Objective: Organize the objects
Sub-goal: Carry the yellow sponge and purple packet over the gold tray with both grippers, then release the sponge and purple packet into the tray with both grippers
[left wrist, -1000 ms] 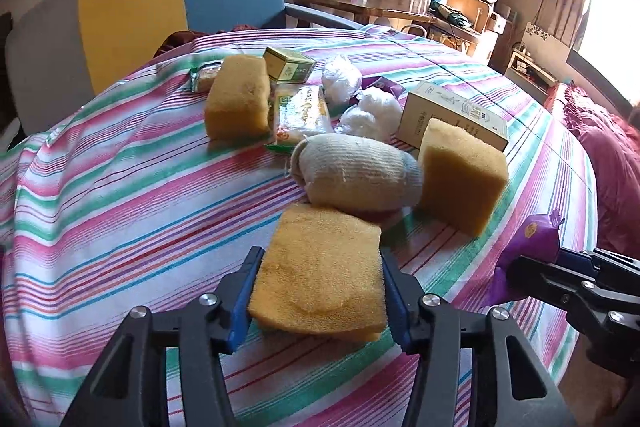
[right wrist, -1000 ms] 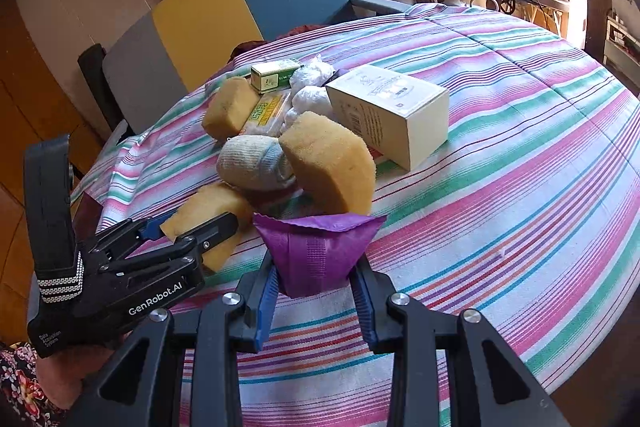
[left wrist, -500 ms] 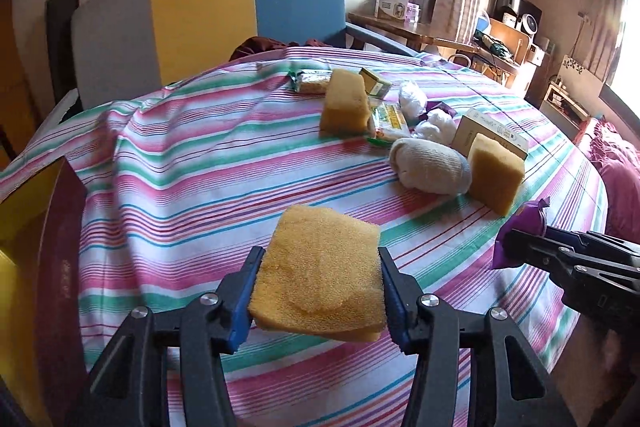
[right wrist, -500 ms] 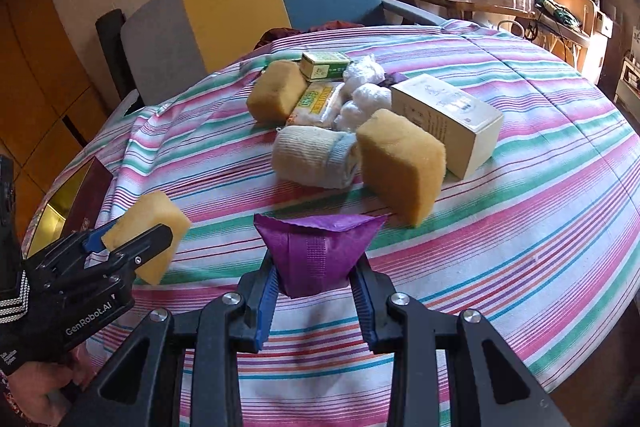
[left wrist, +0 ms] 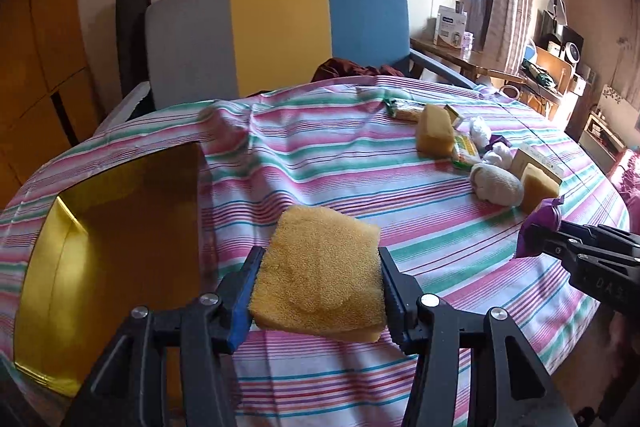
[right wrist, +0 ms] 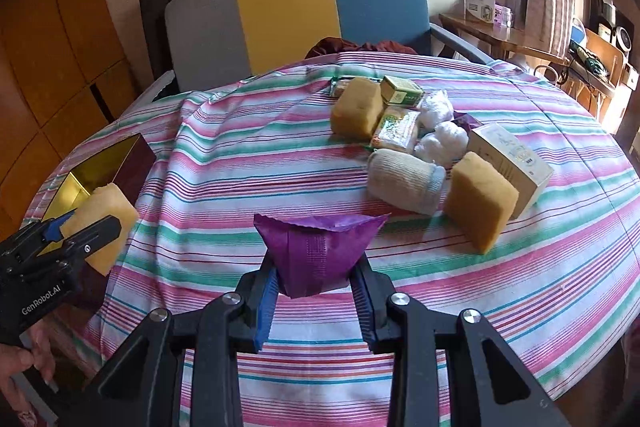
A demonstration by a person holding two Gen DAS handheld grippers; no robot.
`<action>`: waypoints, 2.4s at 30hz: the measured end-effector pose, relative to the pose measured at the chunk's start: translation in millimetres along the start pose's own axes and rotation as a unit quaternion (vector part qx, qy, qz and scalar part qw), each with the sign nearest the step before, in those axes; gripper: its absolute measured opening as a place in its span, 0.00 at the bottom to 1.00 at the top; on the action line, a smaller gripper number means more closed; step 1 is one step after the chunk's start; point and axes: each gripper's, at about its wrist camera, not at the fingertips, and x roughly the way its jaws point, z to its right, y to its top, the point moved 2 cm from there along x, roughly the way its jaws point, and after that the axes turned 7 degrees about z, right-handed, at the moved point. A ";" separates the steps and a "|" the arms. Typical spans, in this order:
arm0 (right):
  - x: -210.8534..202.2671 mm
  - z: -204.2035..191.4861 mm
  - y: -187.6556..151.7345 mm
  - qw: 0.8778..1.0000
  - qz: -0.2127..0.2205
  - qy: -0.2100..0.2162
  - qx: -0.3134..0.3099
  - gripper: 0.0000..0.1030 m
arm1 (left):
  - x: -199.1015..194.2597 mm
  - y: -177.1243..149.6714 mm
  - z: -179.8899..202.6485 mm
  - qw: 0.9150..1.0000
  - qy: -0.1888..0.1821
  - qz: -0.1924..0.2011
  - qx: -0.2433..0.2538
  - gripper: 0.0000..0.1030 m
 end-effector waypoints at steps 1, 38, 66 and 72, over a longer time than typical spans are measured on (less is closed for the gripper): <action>0.3 -5.4 0.3 1.000 0.000 0.003 -0.003 0.33 | -3.5 -0.9 -9.1 1.000 0.008 0.000 -0.004 0.53; 18.7 -244.4 0.8 0.974 -0.037 0.208 -0.080 0.33 | -25.6 -85.2 -243.0 0.964 0.223 -0.091 -0.111 0.54; 66.5 -320.9 -31.3 0.957 -0.111 0.235 -0.127 0.33 | -121.8 -100.5 -284.5 0.940 0.230 0.034 -0.249 0.90; 81.4 -353.6 -39.1 0.944 -0.157 0.253 -0.143 0.34 | -140.7 -110.8 -298.4 0.925 0.256 0.046 -0.276 0.91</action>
